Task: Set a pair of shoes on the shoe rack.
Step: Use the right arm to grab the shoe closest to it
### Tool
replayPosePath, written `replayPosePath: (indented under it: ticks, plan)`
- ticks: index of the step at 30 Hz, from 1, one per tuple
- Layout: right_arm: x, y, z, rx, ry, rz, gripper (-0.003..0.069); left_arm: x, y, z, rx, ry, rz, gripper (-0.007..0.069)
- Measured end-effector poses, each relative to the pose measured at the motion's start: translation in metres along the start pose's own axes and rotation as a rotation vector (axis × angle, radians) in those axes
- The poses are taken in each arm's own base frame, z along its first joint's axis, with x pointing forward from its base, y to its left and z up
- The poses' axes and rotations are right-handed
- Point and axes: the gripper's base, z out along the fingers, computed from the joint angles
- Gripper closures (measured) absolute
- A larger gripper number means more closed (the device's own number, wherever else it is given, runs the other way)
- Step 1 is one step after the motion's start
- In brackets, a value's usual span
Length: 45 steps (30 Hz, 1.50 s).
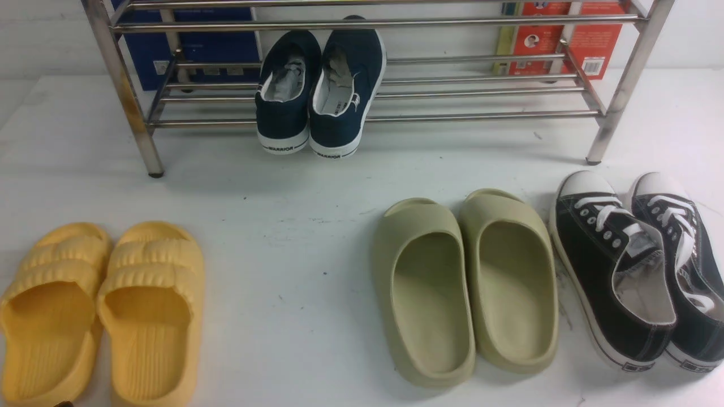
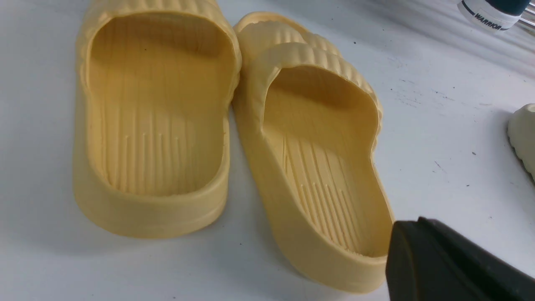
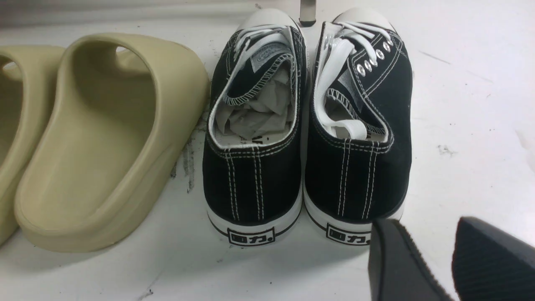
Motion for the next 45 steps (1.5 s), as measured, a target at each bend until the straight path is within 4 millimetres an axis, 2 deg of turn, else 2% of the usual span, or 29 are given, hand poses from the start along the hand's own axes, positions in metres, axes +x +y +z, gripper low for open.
replayPosePath:
  ticks: [28,29,30,32,36,42,45]
  plan:
    - [-0.001,0.001,0.0,-0.006,-0.012,0.027,0.0412,0.0,0.0,0.0,0.0,0.001,0.0,0.0635]
    - [-0.002,0.003,0.0,-0.035,-0.029,0.154,0.0412,0.0,0.0,0.0,0.0,0.001,0.0,0.0634]
    - [-0.002,0.003,0.0,-0.039,-0.031,0.166,0.0412,0.0,0.0,0.0,0.0,0.001,0.0,0.0634]
    - [-0.006,0.007,0.0,-0.093,-0.069,0.408,0.0412,0.0,0.0,0.0,0.0,0.001,0.0,0.063]
    - [-0.016,0.008,-0.001,-0.161,-0.158,0.74,0.0412,0.0,0.0,0.0,0.0,0.001,0.0,0.0627]
    - [-0.028,0.002,-0.004,-0.175,-0.302,0.918,0.0412,0.0,0.0,0.0,0.0,0.001,0.0,0.0626]
    - [-0.027,0.003,-0.004,-0.188,-0.281,0.947,0.0414,0.0,0.0,0.0,0.0,0.001,0.0,0.0626]
